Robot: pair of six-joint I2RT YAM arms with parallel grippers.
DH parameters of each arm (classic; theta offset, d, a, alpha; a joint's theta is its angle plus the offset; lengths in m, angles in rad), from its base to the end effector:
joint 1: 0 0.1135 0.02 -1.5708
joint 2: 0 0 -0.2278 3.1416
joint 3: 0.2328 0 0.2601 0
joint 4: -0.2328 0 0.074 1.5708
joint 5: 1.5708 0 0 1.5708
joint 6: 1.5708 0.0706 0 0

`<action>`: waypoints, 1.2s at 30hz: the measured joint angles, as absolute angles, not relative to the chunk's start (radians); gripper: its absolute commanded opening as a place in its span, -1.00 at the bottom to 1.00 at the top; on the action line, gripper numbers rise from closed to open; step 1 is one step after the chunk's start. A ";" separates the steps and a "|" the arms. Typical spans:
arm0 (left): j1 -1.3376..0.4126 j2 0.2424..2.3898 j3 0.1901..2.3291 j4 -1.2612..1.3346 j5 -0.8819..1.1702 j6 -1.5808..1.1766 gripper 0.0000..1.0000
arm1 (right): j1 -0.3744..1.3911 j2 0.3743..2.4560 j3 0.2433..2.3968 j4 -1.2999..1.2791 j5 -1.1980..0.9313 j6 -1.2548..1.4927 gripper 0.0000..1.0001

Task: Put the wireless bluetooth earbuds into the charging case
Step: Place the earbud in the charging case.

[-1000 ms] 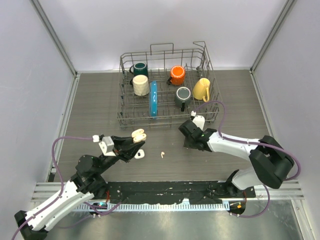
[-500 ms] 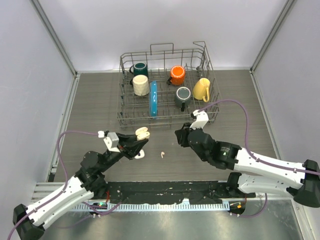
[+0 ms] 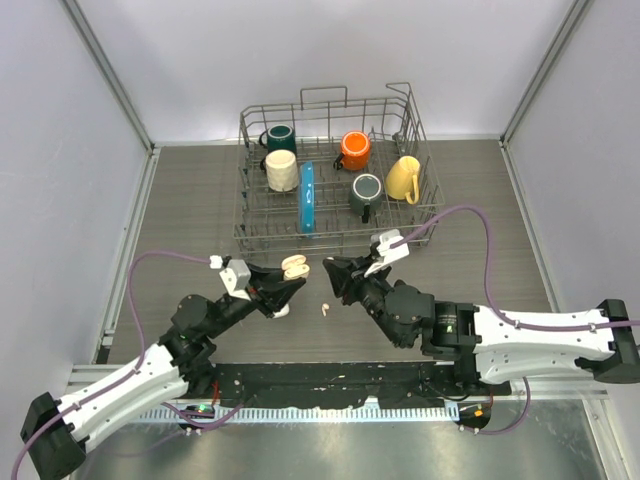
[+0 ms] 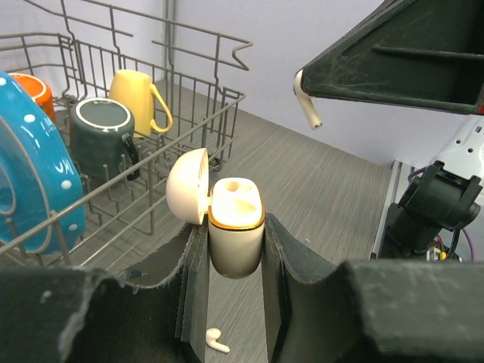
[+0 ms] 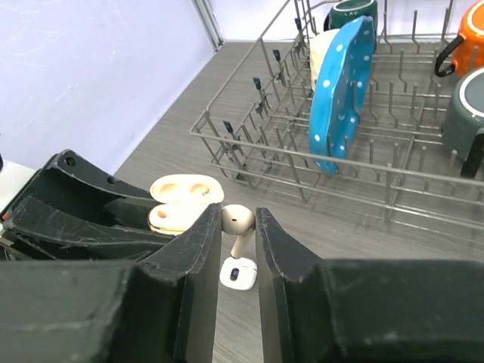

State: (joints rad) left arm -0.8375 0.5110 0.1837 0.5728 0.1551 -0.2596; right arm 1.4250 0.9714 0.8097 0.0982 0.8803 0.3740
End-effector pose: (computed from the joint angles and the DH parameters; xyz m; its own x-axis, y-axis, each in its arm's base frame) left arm 0.1389 -0.1705 0.2353 -0.0569 -0.3157 -0.9472 0.8482 0.4852 -0.2127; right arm 0.0930 0.2589 0.3125 -0.1980 0.2535 -0.9469 -0.4792 0.8177 0.3191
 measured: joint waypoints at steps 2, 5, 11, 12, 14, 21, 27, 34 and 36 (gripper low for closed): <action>-0.838 0.520 0.192 0.575 0.167 -0.257 -1.00 | 1.432 0.987 0.810 0.150 0.885 0.345 -0.99; -0.838 0.526 0.205 0.580 0.186 -0.253 -1.00 | 1.433 1.013 0.810 0.204 0.888 0.314 -0.99; -0.838 0.529 0.220 0.580 0.204 -0.250 -1.00 | 1.433 1.035 0.810 0.278 0.878 0.270 -0.99; -0.838 0.529 0.221 0.580 0.205 -0.250 -1.00 | 1.433 1.035 0.810 0.290 0.875 0.264 -0.99; -0.838 0.531 0.223 0.580 0.206 -0.250 -1.00 | 1.433 1.035 0.810 0.306 0.864 0.260 -0.98; -0.838 0.537 0.224 0.580 0.207 -0.250 -1.00 | 1.433 1.068 0.823 0.329 0.830 0.255 -0.99; -0.838 0.536 0.224 0.582 0.208 -0.251 -1.00 | 1.433 1.106 0.828 0.328 0.812 0.253 -0.99; -0.838 0.532 0.224 0.587 0.220 -0.251 -1.00 | 1.433 1.120 0.828 0.328 0.809 0.238 -0.99; -0.838 0.530 0.225 0.587 0.222 -0.251 -1.00 | 1.433 1.120 0.828 0.325 0.809 0.237 -0.99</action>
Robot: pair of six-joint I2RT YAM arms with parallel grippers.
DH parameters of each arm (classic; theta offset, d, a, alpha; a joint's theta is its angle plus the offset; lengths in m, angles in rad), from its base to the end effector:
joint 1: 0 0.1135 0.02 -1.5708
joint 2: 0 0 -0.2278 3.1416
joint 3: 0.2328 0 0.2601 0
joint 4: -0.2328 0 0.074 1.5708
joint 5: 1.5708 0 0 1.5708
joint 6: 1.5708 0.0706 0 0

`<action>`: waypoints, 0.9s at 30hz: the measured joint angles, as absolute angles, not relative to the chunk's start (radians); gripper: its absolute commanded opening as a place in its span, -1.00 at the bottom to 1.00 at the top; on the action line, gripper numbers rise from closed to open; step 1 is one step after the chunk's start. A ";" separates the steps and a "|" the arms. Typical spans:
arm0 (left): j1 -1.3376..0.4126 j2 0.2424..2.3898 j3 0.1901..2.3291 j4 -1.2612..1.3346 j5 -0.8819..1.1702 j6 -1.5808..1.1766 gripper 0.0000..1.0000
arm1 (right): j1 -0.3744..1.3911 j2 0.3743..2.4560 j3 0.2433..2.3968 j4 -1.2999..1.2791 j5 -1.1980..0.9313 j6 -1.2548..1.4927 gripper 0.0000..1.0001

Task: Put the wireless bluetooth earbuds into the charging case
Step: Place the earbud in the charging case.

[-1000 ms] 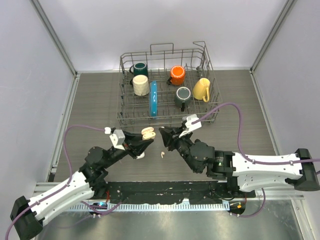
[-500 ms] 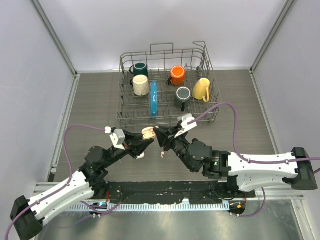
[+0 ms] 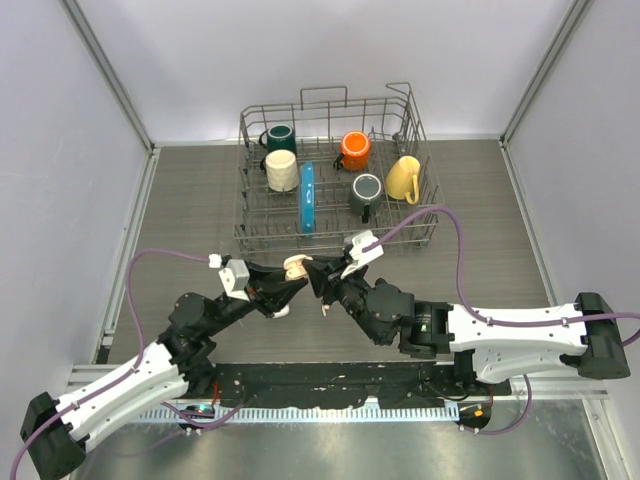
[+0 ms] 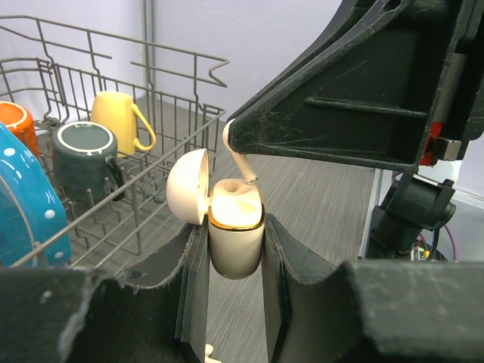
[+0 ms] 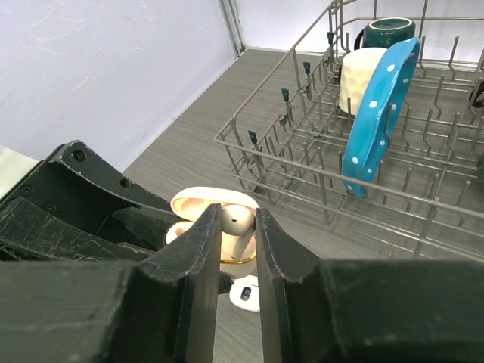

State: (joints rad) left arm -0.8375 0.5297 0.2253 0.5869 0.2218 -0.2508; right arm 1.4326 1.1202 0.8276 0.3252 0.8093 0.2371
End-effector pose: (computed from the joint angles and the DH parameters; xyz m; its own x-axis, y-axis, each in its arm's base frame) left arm 0.1358 -0.1739 0.2498 -0.0342 -0.3237 -0.9455 0.8854 0.4290 -0.1789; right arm 0.0924 0.2931 0.3070 -0.1328 0.2220 -0.9660 -0.5685 0.7813 0.2577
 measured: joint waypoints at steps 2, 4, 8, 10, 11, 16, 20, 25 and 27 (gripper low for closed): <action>-0.838 0.527 0.226 0.587 0.225 -0.251 -1.00 | 1.433 1.121 0.828 0.325 0.809 0.234 -0.99; -0.838 0.525 0.226 0.587 0.228 -0.252 -1.00 | 1.433 1.121 0.828 0.325 0.809 0.232 -0.99; -0.838 0.521 0.226 0.586 0.229 -0.253 -1.00 | 1.433 1.124 0.828 0.326 0.809 0.224 -0.98; -0.838 0.521 0.226 0.585 0.229 -0.254 -1.00 | 1.433 1.126 0.828 0.328 0.809 0.220 -0.99; -0.838 0.521 0.226 0.586 0.229 -0.254 -1.00 | 1.433 1.127 0.828 0.329 0.809 0.218 -0.99; -0.838 0.521 0.226 0.587 0.229 -0.255 -1.00 | 1.433 1.130 0.826 0.346 0.809 0.211 -0.99; -0.838 0.521 0.226 0.587 0.232 -0.258 -1.00 | 1.433 1.139 0.825 0.368 0.808 0.204 -0.99; -0.838 0.516 0.226 0.588 0.228 -0.265 -1.00 | 1.433 1.144 0.818 0.379 0.799 0.196 -0.99; -0.838 0.509 0.226 0.588 0.223 -0.271 -1.00 | 1.433 1.144 0.814 0.385 0.797 0.194 -0.98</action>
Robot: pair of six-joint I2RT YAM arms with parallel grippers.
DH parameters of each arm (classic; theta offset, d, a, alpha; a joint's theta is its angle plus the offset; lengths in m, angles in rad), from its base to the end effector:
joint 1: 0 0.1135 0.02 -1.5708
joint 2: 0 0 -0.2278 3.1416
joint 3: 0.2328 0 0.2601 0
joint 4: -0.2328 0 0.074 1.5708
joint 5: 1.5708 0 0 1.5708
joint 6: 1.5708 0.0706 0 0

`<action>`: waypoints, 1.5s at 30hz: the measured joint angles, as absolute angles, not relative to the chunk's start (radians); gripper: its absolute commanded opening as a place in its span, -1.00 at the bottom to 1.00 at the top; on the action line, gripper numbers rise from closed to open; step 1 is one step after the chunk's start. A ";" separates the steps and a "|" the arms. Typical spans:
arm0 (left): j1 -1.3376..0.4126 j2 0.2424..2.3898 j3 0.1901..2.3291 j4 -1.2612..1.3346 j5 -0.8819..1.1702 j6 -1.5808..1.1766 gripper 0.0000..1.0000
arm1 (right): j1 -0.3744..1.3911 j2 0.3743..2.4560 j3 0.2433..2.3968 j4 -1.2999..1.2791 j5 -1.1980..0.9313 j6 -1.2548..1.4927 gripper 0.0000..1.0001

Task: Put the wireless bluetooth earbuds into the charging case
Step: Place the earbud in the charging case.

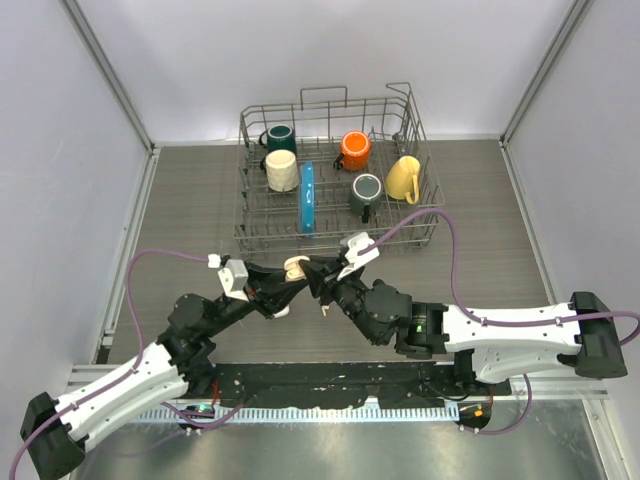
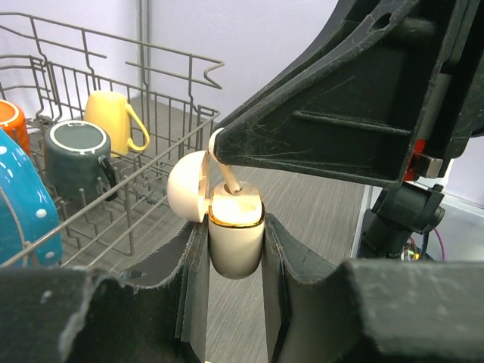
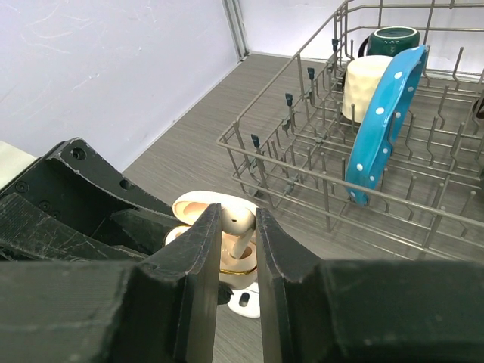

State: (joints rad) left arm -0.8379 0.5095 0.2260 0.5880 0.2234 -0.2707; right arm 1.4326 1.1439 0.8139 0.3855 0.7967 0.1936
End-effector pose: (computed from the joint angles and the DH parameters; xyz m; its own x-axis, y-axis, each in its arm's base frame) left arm 0.1337 -0.1719 0.2543 -0.0383 -0.3472 -0.9370 0.8883 0.4177 -0.1911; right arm 0.0924 0.2978 0.3025 -0.1068 0.2085 -0.9722 -0.5844 0.7779 0.2310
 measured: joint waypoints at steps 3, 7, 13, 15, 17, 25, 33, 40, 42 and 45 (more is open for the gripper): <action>-0.841 0.497 0.226 0.584 0.206 -0.280 -1.00 | 1.432 1.137 0.805 0.390 0.787 0.193 -0.99; -0.845 0.473 0.226 0.578 0.179 -0.281 -1.00 | 1.432 1.110 0.792 0.385 0.768 0.193 -0.99; -0.845 0.460 0.226 0.571 0.147 -0.281 -1.00 | 1.431 1.095 0.792 0.366 0.727 0.190 -0.99; -0.845 0.460 0.226 0.570 0.141 -0.281 -1.00 | 1.431 1.095 0.793 0.360 0.720 0.189 -0.99; -0.844 0.461 0.226 0.570 0.138 -0.281 -1.00 | 1.430 1.096 0.794 0.354 0.716 0.188 -0.99; -0.841 0.469 0.226 0.571 0.163 -0.268 -1.00 | 1.426 1.114 0.810 0.342 0.720 0.179 -0.98; -0.839 0.450 0.226 0.581 0.212 -0.221 -1.00 | 1.426 1.127 0.869 0.256 0.696 0.186 -0.99; -0.839 0.422 0.223 0.587 0.221 -0.192 -1.00 | 1.423 1.133 0.930 0.160 0.659 0.207 -0.89; -0.839 0.421 0.223 0.587 0.222 -0.184 -1.00 | 1.422 1.133 0.941 0.138 0.654 0.218 -0.68; -0.839 0.421 0.223 0.588 0.225 -0.178 -1.00 | 1.414 1.133 0.963 0.094 0.641 0.240 -0.20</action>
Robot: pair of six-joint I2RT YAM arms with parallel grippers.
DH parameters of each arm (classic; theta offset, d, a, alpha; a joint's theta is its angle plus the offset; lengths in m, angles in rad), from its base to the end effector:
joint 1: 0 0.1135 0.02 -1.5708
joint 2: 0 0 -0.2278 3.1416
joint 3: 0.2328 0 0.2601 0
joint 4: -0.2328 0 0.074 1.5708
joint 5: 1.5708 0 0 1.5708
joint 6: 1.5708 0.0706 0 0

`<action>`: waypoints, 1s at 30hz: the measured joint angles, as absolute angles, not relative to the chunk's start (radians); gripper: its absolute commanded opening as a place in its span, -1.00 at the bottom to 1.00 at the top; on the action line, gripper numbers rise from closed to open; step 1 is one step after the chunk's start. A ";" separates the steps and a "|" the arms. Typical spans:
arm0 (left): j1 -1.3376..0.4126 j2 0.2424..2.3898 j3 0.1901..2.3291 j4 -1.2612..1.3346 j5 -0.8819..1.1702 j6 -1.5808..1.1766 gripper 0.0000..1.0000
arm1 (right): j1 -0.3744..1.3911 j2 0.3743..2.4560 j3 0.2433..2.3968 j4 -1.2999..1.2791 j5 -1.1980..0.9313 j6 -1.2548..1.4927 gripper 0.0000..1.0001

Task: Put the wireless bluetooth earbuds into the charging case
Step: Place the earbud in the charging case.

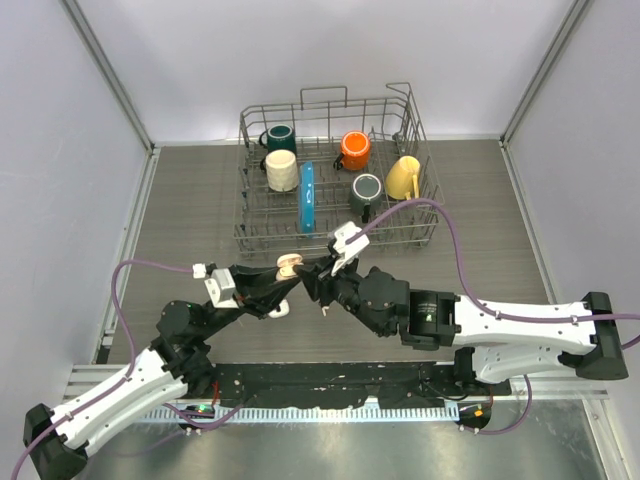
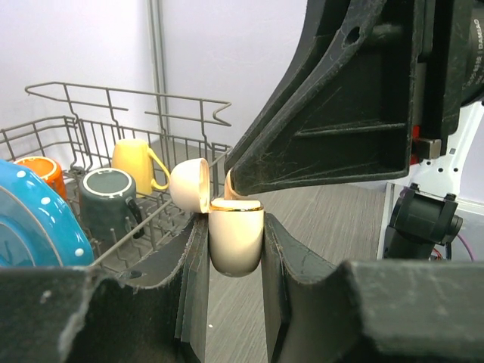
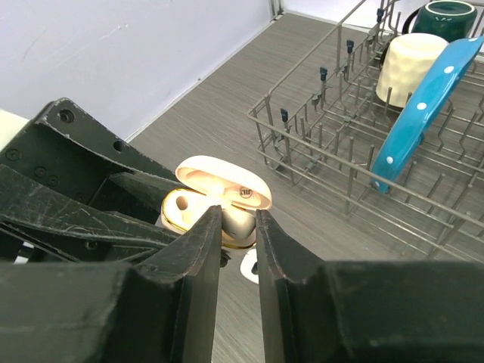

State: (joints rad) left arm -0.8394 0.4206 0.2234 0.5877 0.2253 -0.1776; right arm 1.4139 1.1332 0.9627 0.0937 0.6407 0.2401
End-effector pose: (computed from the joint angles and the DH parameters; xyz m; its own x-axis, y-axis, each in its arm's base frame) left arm 0.1246 -0.1624 0.2701 0.0977 -0.3667 -0.9252 0.8947 0.4394 -0.0797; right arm 0.0906 0.3028 0.3260 -0.1778 0.0962 -0.9794 -0.6758 0.7115 0.1926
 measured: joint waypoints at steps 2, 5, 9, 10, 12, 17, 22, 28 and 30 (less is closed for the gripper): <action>-0.839 0.422 0.223 0.595 0.228 -0.176 -1.00 | 1.400 1.135 0.985 0.059 0.621 0.268 -0.08; -0.839 0.432 0.223 0.611 0.236 -0.175 -1.00 | 1.376 1.142 1.018 0.025 0.576 0.310 0.08; -0.839 0.441 0.223 0.624 0.236 -0.175 -1.00 | 1.331 1.142 1.039 0.006 0.500 0.371 0.21; -0.839 0.442 0.223 0.626 0.236 -0.175 -1.00 | 1.317 1.142 1.040 -0.001 0.478 0.387 0.22; -0.839 0.442 0.223 0.632 0.236 -0.175 -1.00 | 1.292 1.139 1.040 -0.012 0.444 0.414 0.24; -0.839 0.440 0.223 0.639 0.235 -0.175 -1.00 | 1.240 1.120 1.040 -0.043 0.376 0.474 0.26; -0.839 0.440 0.221 0.640 0.235 -0.175 -1.00 | 1.226 1.075 1.040 -0.040 0.344 0.509 0.25; -0.839 0.440 0.218 0.640 0.233 -0.175 -1.00 | 1.226 1.052 1.036 -0.026 0.307 0.536 -0.34; -0.839 0.438 0.216 0.640 0.228 -0.175 -1.00 | 1.226 1.045 1.028 -0.025 0.306 0.546 -0.61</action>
